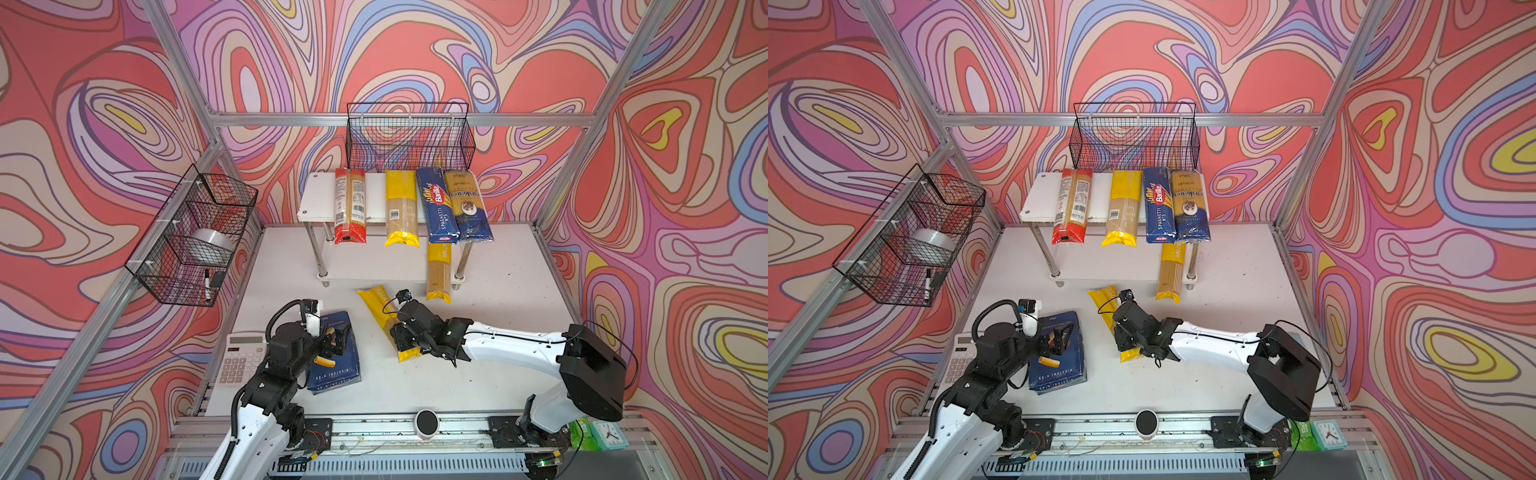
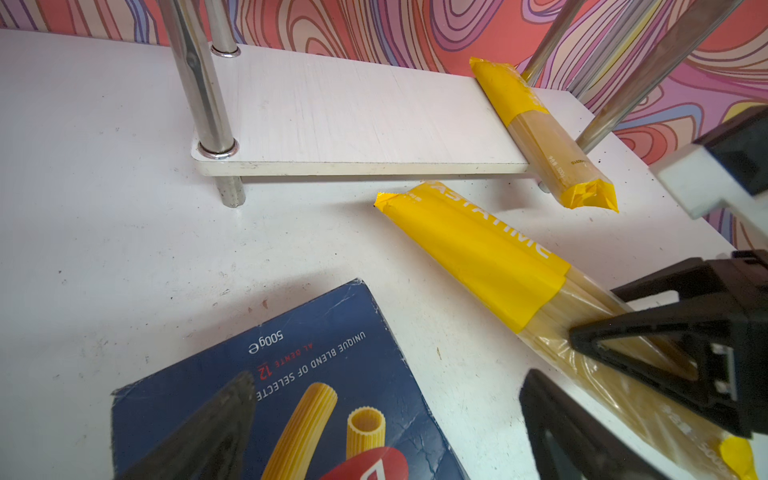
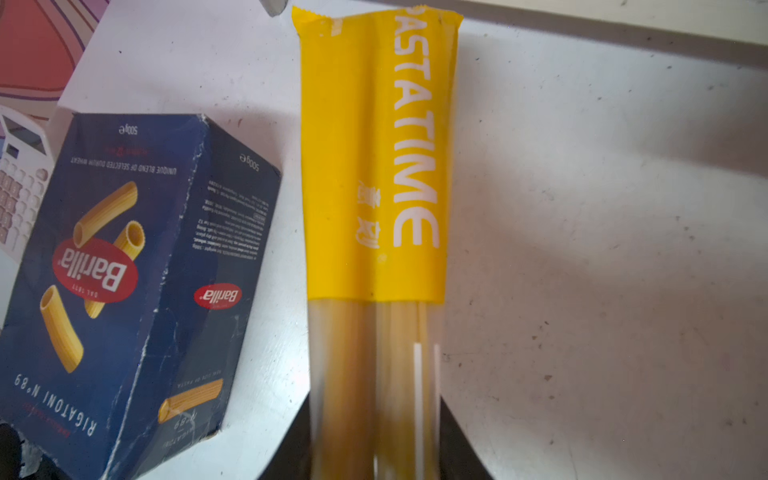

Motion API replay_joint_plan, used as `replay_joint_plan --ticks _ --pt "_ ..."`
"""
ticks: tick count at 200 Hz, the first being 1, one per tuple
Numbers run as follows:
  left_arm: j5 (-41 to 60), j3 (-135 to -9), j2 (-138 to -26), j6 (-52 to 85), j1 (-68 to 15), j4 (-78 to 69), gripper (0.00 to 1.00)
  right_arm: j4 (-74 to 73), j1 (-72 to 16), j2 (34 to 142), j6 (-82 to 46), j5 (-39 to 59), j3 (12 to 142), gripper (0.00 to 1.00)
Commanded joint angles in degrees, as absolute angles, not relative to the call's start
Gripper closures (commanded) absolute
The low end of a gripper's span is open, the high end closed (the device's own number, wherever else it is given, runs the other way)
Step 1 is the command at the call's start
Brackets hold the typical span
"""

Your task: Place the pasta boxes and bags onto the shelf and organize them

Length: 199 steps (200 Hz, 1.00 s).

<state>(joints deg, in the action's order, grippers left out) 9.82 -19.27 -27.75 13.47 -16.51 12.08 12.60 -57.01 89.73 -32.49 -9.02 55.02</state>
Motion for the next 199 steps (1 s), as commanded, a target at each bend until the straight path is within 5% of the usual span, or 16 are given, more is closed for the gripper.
replay_joint_plan --ticks 1,79,134,149,159,184,199 --pt "9.85 -18.8 -27.76 12.24 -16.6 10.11 0.0 4.94 -56.75 85.14 -32.44 -13.92 55.58 1.0" --pt "11.44 -18.48 -28.76 12.13 -16.61 9.32 0.0 5.8 -56.78 80.97 -30.81 -17.53 55.64 1.0" --pt "11.02 -18.43 -28.29 12.31 -16.61 9.49 0.0 16.41 -56.69 88.9 -26.86 -6.9 60.38 1.0" --pt "11.16 -18.41 -28.52 12.31 -16.69 9.5 0.0 21.07 -56.7 90.84 -24.17 -4.57 62.48 0.54" --pt "11.49 -18.41 -28.7 12.3 -16.63 9.36 0.0 24.83 -56.77 92.17 -22.28 -4.74 63.93 0.34" --pt "11.93 -18.32 -29.07 12.22 -16.61 9.01 0.0 28.64 -56.71 93.88 -17.83 -6.1 64.01 0.08" --pt "12.02 -18.21 -29.25 12.26 -16.66 8.71 0.0 28.79 -56.71 95.16 -16.2 -5.91 63.49 0.02"
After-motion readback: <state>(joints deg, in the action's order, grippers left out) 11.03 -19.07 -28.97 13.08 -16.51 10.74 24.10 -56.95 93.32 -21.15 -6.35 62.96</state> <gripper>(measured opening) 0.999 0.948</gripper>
